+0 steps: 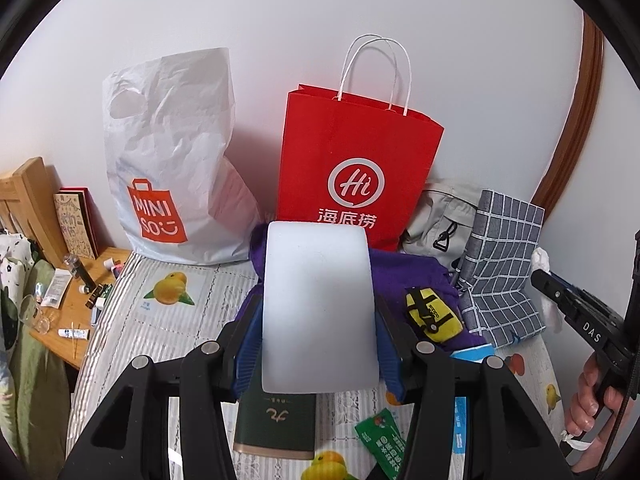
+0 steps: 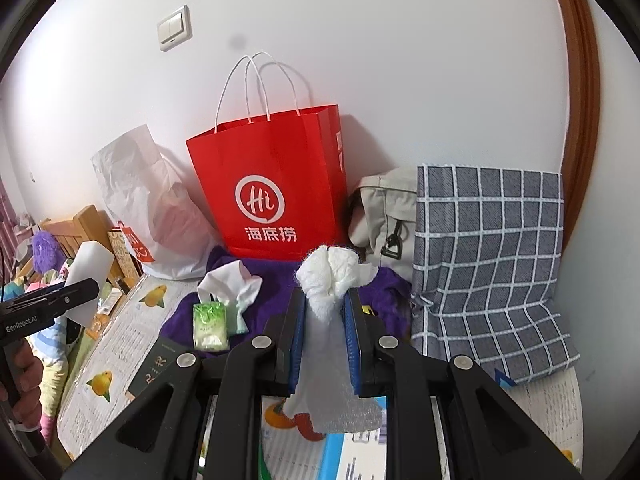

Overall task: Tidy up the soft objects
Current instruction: 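Carry the sponge block with the left tool while the right tool carries the cloth toward the towel, then release the sponge onto the towel with the left tool while the right tool drops the cloth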

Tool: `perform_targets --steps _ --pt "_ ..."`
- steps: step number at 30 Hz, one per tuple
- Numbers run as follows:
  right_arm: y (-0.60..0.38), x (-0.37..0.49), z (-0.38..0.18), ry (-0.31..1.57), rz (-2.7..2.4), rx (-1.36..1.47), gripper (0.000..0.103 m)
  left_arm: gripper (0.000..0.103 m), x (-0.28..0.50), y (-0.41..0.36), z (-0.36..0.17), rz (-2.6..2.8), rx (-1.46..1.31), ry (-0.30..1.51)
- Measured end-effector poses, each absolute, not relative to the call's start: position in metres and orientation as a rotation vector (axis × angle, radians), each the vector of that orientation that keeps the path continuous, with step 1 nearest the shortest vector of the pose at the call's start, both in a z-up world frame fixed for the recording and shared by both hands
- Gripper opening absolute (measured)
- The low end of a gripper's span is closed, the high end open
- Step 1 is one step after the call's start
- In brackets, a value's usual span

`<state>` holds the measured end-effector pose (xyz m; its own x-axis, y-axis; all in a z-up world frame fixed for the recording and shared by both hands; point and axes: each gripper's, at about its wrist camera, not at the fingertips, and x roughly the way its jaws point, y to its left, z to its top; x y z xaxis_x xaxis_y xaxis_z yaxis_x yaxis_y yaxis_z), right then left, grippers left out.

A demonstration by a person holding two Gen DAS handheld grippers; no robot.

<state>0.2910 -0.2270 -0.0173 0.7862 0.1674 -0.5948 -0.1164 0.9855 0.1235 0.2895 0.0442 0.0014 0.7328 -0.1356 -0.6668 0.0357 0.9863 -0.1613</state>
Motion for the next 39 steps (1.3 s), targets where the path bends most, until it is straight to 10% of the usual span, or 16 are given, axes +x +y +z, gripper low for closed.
perform_targets --steps 39 --pt "-0.24 0.432 -0.145 0.956 0.177 0.134 0.021 0.05 0.431 -0.002 -0.114 -0.159 -0.144 0.977"
